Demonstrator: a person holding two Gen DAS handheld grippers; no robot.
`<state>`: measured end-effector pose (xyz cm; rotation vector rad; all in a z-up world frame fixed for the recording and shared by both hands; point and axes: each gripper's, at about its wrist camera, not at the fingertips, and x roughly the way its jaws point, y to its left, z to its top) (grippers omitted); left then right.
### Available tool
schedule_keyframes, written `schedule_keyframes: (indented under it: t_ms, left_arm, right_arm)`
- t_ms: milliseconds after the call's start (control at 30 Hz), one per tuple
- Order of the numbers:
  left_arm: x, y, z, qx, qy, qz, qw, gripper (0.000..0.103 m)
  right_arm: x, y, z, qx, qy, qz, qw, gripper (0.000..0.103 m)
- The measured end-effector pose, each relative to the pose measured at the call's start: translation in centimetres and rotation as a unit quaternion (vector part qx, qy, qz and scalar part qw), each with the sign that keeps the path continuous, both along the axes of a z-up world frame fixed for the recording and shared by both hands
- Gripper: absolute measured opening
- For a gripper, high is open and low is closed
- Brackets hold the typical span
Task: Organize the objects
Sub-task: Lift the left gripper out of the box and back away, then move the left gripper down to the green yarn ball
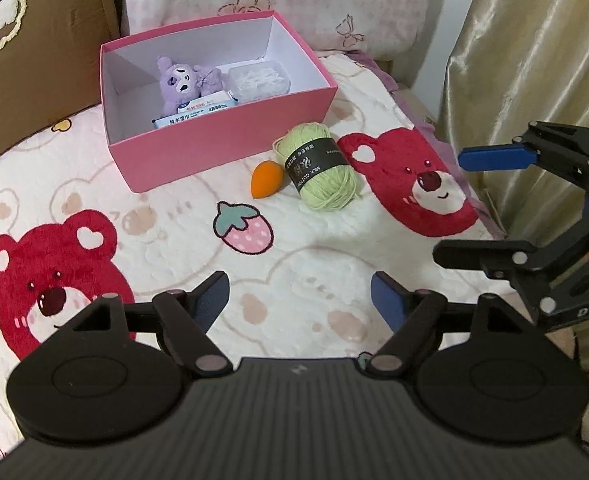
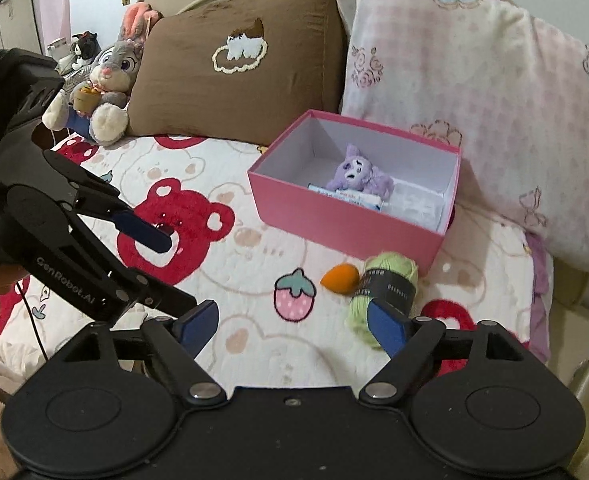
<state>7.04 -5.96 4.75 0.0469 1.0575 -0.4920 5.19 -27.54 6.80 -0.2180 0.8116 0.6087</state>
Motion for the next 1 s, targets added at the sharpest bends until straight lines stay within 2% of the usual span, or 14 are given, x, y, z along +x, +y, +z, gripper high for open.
schedule_keyframes:
  t_ms: [67, 200, 400, 533, 633, 733, 833, 1000]
  left_arm:
    - [0.1, -0.3, -0.5, 0.002, -0.006, 0.0, 1.0, 0.079]
    - [0.6, -0.7, -1.9, -0.018, -0.023, 0.021, 0.9993, 0.083]
    - [2.9, -2.1, -4.4, -0.053, -0.021, 0.051, 0.997, 0.084]
    - [5.0, -3.0, -6.3, -0.03, -0.04, 0.061, 0.9969, 0.086]
    - [6.4, -3.5, -7.8, -0.038, -0.04, 0.066, 0.9963, 0.085]
    - [7.5, -3.8, -8.9, -0.056, -0.042, 0.073, 0.9948, 0.085]
    - [8.3, -4.1, -9.7, -0.09, -0.037, 0.085, 0.9916, 0.084]
    - [9.5, -4.8, -10.9, -0.154, -0.03, 0.097, 0.9829, 0.084]
  right_arm:
    - [0.0, -0.4, -0.6, 0.011, 0.003, -0.007, 1.0, 0.087]
    - [0.3, -1.3, -1.8, 0.048, 0.004, -0.026, 0.999, 0.091]
    - [2.4, -2.3, -3.8, 0.061, 0.003, -0.063, 0.996, 0.091]
    - [4.3, -3.7, -5.6, 0.071, -0.009, -0.076, 0.995, 0.091]
    - [5.8, -3.8, -7.1, 0.064, -0.02, -0.076, 0.995, 0.091]
    - [6.7, -3.0, -8.5, 0.043, -0.023, -0.046, 0.998, 0.091]
    - [7.0, -2.1, -9.9, 0.01, -0.044, -0.035, 0.998, 0.091]
    - [7.4, -2.2, -12.3, 0.038, -0.071, -0.053, 0.995, 0.091]
